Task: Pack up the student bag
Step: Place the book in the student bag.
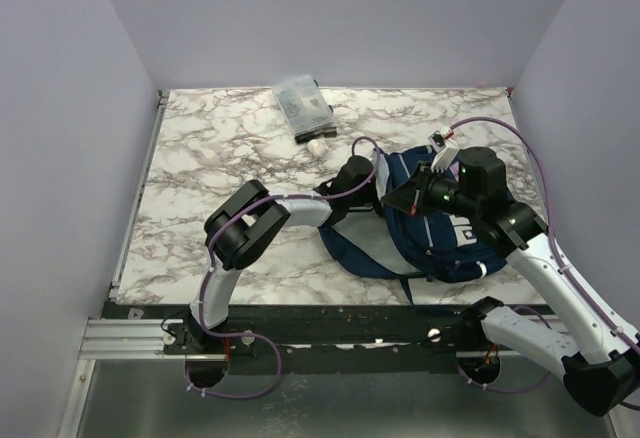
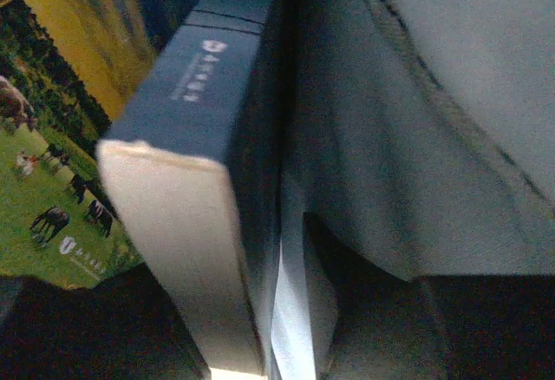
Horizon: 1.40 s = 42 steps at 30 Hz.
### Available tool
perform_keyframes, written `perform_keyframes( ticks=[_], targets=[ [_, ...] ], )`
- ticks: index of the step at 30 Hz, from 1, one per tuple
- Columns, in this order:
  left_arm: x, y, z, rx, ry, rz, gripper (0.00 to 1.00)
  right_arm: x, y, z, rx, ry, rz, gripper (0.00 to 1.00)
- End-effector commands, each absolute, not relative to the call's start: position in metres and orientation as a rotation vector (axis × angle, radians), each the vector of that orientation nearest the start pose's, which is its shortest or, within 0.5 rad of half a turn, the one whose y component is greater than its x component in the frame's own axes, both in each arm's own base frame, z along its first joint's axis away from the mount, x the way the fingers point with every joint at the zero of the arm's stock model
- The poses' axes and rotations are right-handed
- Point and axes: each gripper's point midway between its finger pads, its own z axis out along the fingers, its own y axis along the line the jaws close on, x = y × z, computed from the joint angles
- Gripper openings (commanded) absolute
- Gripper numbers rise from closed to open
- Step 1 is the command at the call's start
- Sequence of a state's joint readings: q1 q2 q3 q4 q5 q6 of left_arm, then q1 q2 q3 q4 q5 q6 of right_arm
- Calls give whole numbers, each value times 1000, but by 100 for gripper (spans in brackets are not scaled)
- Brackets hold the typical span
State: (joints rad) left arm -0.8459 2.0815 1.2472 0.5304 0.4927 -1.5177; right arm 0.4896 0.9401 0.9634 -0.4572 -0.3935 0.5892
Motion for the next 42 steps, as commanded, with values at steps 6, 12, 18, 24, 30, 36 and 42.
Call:
perform_keyframes(
  ticks=[6,12,18,24,30,36,42],
  targets=[
    [264,-473,190,-167,2301,-1812,74,213,215,269,-209,2106,1052,1],
    [254,-457,202,-95,2324,-1788,98,210,211,268,-199,2102,1040,1],
    [241,-427,202,-35,2336,-1694,96,209,211,266,-194,2118,1039,1],
    [238,-423,207,18,2335,-1717,84,207,213,272,-179,2109,1073,1],
    [256,-457,197,-19,2384,-1754,43,206,217,273,-168,2103,1110,1],
    [259,-476,192,-99,2420,-1742,62,212,211,274,-124,2089,1065,1],
    [259,-423,172,-151,2476,-1512,89,216,206,267,-119,2108,1010,0]
  ],
)
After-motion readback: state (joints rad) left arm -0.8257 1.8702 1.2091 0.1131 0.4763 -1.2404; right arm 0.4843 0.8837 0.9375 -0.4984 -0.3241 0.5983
